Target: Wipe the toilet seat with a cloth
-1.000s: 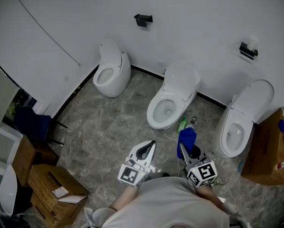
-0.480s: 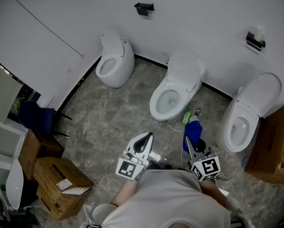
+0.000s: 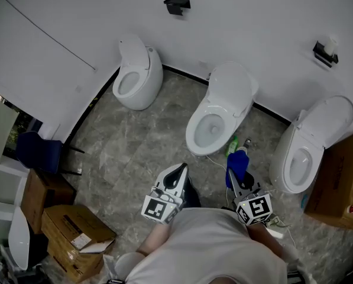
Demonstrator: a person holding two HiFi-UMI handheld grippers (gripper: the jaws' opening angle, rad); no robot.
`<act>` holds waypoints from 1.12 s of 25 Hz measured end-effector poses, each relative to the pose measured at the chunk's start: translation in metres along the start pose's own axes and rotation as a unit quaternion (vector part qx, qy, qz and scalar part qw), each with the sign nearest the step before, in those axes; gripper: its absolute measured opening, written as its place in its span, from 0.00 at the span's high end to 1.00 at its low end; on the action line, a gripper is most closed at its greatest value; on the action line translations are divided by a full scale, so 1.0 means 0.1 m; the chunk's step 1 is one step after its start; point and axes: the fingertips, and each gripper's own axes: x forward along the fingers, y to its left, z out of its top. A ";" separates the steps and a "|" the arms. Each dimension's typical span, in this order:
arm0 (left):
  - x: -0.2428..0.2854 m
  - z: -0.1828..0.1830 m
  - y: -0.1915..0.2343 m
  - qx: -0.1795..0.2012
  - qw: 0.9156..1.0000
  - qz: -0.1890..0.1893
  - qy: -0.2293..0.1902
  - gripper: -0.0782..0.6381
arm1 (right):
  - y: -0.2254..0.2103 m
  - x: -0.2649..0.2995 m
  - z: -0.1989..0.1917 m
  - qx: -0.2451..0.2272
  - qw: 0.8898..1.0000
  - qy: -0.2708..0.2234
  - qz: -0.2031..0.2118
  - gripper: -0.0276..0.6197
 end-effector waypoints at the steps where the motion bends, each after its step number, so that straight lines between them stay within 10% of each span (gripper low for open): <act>1: 0.11 0.01 0.14 -0.012 1.000 -0.004 -0.005 0.88 | -0.02 0.14 0.02 0.000 1.000 0.001 -0.003 0.87; 16: 1.86 0.00 1.73 0.009 0.989 -0.144 0.042 0.88 | -0.70 1.91 0.15 0.035 0.997 0.027 -0.064 0.87; 28: 2.63 -0.43 1.59 -0.032 0.994 -0.077 0.073 0.88 | -1.50 2.28 -0.32 0.046 0.994 0.095 0.038 0.87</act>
